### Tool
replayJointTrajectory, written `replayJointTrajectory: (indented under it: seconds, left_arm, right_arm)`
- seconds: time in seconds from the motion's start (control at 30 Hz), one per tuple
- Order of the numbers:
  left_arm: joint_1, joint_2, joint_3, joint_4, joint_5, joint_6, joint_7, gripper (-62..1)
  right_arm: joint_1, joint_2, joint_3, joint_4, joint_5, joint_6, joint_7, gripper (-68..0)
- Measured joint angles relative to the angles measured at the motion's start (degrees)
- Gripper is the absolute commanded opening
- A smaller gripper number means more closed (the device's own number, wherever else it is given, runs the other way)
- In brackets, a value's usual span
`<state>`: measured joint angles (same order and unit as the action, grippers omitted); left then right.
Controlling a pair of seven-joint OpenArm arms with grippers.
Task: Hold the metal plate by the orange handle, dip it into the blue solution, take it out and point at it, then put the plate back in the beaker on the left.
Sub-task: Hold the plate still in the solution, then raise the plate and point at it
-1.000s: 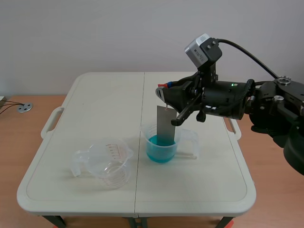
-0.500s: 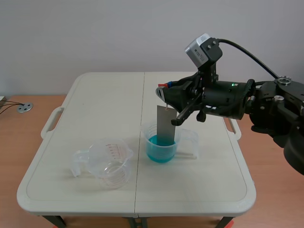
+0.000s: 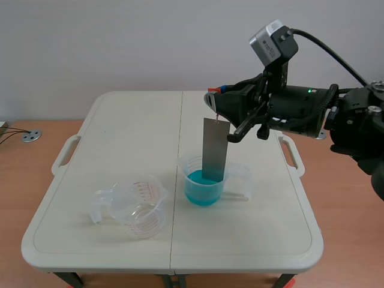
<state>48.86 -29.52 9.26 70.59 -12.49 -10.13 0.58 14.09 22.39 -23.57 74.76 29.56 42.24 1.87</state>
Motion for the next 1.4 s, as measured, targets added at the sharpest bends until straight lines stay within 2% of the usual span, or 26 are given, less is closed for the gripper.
replayJointTrajectory:
  seconds: [0.4,0.7,1.03,1.1,1.33,1.4]
  left_arm:
    - [0.0,0.0,-0.7,0.3,0.0,0.0,0.0,-58.2]
    - [0.2,0.0,-13.9,8.2,0.0,0.0,2.7,-58.2]
    - [2.1,-0.2,-29.0,22.1,0.0,0.5,3.0,-58.2]
    - [2.1,-0.6,-30.5,24.4,-0.1,0.5,3.1,-58.2]
    - [2.1,-2.9,-32.3,29.4,-4.5,0.4,4.5,-58.2]
    - [2.0,-3.7,-32.3,30.4,-5.7,-1.0,4.2,-58.2]
  right_arm:
    - [0.0,0.0,0.3,5.9,0.0,0.0,-2.0,-66.2]
    - [0.0,0.0,1.4,10.7,0.0,0.0,-2.4,-66.2]
    - [0.0,0.0,3.5,16.1,0.0,0.0,-3.1,-66.2]
    - [0.0,0.0,3.6,17.0,0.5,0.0,-3.5,-66.2]
    - [0.0,0.0,3.6,18.1,3.3,0.0,-5.6,-66.2]
    - [0.0,0.0,3.6,18.3,3.5,0.0,-5.6,-66.2]
